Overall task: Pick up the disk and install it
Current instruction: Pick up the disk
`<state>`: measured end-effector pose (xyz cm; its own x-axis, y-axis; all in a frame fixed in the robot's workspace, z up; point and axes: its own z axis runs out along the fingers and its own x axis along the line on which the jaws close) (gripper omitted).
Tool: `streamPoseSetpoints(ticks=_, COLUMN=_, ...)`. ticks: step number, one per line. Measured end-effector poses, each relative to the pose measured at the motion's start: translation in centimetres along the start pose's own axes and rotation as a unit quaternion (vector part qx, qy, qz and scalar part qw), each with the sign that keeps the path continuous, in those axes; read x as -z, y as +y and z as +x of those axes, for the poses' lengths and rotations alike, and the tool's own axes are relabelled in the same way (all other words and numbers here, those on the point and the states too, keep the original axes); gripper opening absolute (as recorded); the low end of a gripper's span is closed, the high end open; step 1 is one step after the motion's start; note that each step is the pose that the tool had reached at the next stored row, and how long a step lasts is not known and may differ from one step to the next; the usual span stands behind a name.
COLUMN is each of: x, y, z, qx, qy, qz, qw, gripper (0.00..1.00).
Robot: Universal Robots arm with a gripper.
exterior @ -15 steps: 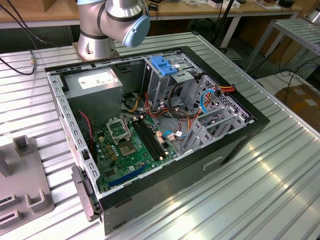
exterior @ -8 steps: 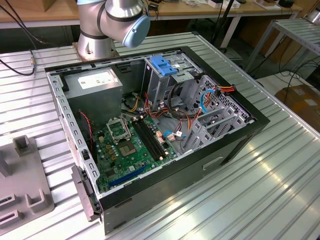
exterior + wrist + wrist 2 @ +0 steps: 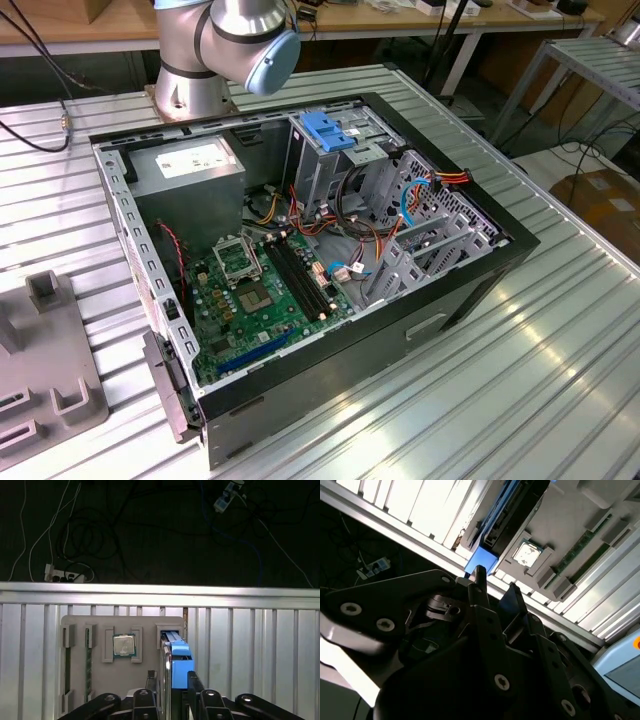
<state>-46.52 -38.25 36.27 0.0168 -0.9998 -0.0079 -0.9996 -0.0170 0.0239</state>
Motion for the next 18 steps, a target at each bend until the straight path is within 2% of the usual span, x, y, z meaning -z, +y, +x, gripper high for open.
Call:
streamPoseSetpoints(ticks=6, x=-0.20, y=-0.01, z=-0.05, qx=-0.005, qy=-0.0001, qz=0.0000, qw=0.99999, gripper=0.39)
streamPoseSetpoints(ticks=8, x=-0.50, y=-0.05, z=-0.08, qx=-0.016, qy=-0.0004, qz=0.0002, qw=0.99988, gripper=0.51)
streamPoseSetpoints(ticks=9, x=-0.61, y=-0.07, z=-0.08, qx=-0.019, qy=-0.0004, qz=0.0002, qw=0.99983, gripper=0.51)
streamPoseSetpoints(ticks=10, x=-0.78, y=-0.09, z=-0.10, qx=-0.023, qy=-0.0005, qz=0.0002, qw=0.99974, gripper=0.57)
streamPoseSetpoints(ticks=15, x=-1.60, y=-0.16, z=-0.13, qx=-0.038, qy=-0.0009, qz=0.0004, qw=0.99928, gripper=0.57)
streamPoseSetpoints(ticks=18, x=-2.25, y=-0.19, z=-0.12, qx=-0.039, qy=-0.0009, qz=0.0003, qw=0.99922, gripper=0.57)
